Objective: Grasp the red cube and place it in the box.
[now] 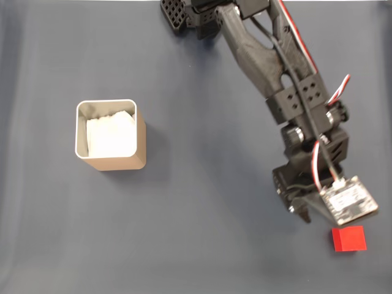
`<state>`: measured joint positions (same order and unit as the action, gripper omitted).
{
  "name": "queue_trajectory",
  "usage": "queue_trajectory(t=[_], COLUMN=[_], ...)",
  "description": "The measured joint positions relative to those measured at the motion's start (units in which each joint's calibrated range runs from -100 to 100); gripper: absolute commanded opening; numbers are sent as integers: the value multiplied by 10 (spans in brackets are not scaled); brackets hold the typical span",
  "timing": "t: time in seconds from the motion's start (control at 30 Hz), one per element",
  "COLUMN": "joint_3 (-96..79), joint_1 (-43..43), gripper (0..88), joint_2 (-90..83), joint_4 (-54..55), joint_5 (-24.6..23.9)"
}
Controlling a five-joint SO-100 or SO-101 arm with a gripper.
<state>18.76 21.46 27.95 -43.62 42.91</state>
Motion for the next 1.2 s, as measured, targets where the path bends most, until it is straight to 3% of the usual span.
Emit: queue_trajectory(t=[1.2], joint_3=[107], joint_1=[16], gripper=[361], joint_2=[137], joint_4=[91], joint_5=[16])
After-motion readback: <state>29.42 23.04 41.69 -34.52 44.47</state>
